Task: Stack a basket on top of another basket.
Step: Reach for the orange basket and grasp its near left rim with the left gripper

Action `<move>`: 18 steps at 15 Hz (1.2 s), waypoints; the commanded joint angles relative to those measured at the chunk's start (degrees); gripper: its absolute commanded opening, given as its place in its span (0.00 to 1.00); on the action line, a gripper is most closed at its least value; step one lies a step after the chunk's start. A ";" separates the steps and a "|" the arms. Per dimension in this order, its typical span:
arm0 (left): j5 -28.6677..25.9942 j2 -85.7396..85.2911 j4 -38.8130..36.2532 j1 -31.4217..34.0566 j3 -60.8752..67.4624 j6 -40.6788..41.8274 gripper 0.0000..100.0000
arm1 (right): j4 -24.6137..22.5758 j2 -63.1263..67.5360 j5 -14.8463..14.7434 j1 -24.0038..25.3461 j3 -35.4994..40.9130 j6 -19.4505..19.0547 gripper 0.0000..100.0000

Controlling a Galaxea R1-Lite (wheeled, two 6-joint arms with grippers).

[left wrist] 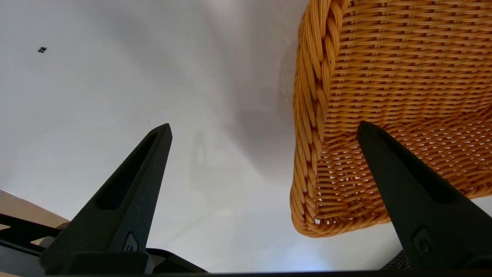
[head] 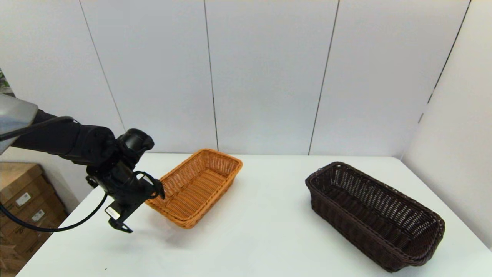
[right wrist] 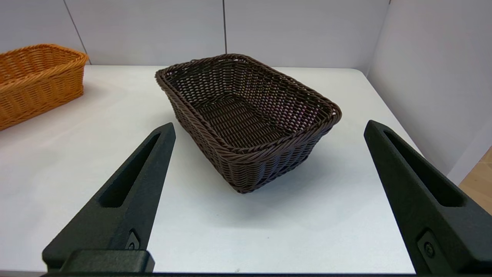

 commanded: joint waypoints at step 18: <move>-1.69 5.37 -3.00 -0.09 -2.08 0.11 1.00 | -0.01 0.07 0.01 -0.04 0.01 -0.01 1.00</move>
